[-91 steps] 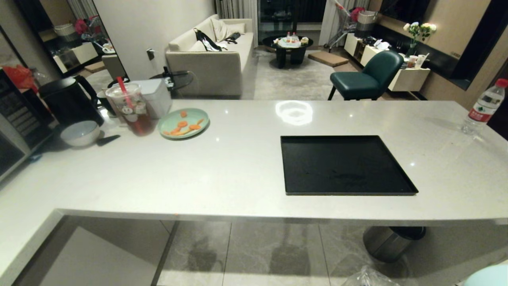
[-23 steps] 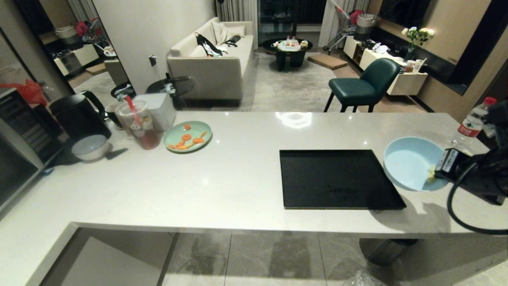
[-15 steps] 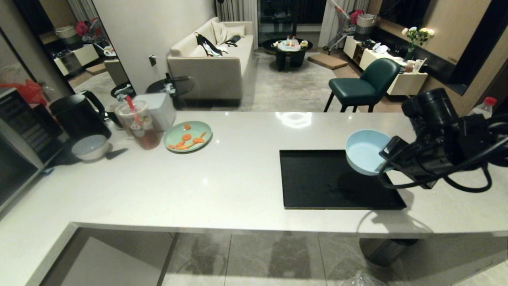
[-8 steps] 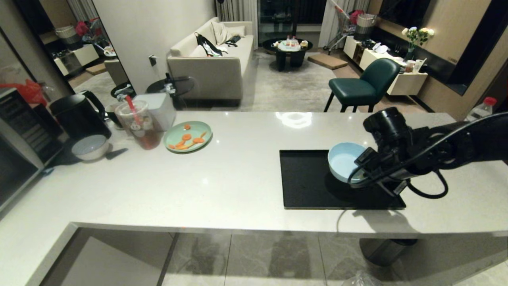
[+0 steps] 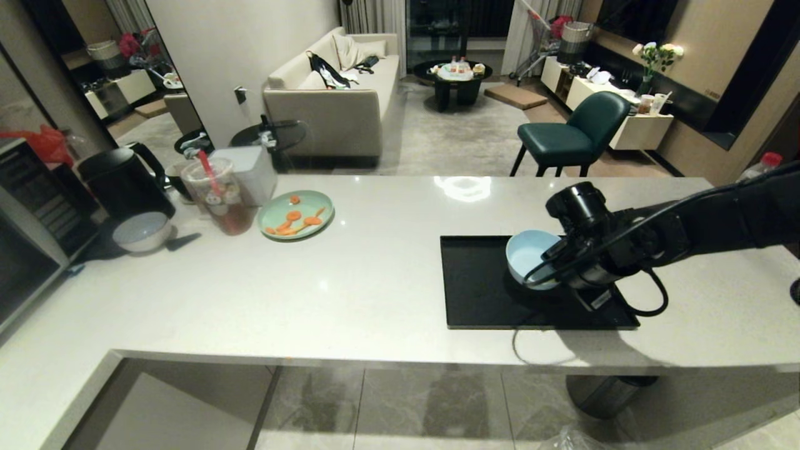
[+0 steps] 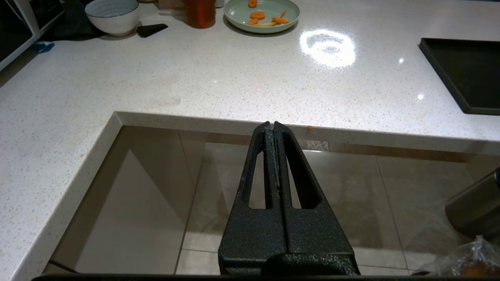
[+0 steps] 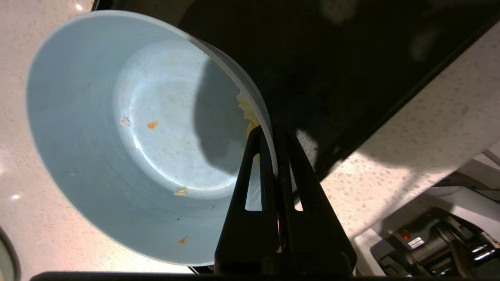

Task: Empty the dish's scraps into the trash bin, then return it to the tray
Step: Put the bowl back to the table

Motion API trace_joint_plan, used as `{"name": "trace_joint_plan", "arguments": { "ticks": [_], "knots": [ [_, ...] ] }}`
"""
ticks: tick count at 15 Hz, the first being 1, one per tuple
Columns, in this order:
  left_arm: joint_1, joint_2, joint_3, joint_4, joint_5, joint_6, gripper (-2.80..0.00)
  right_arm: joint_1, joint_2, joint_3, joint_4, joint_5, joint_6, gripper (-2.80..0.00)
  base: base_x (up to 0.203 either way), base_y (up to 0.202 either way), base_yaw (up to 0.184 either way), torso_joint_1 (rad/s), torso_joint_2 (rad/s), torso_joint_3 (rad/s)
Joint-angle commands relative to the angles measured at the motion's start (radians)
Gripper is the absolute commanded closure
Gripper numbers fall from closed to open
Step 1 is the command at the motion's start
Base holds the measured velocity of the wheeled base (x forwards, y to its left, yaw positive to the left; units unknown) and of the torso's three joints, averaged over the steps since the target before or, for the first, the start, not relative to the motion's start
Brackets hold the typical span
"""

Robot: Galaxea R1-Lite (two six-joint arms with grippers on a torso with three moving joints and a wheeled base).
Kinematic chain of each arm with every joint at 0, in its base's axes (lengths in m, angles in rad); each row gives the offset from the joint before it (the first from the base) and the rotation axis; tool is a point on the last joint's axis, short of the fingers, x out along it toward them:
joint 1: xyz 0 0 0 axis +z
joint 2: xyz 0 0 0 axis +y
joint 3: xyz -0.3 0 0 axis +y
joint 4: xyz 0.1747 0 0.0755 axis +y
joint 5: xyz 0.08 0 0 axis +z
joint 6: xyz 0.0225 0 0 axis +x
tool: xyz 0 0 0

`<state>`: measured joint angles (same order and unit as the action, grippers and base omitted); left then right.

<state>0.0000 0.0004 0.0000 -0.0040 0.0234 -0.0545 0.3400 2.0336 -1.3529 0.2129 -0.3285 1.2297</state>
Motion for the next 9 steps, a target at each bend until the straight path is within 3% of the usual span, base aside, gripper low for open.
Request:
{"name": "trace_joint_plan", "arguments": {
  "ticks": [1,9],
  "knots": [
    [0.0,0.001,0.0,-0.001,0.0,-0.001,0.0,0.001,0.022,-0.026,0.006,-0.001,0.029,0.0,0.0,0.0,0.0,0.0,0.0,0.0],
    [0.0,0.001,0.0,-0.001,0.001,-0.001,0.0,0.002,0.079,-0.022,0.008,-0.001,0.138,0.0,0.0,0.0,0.0,0.0,0.0,0.0]
  ]
}}
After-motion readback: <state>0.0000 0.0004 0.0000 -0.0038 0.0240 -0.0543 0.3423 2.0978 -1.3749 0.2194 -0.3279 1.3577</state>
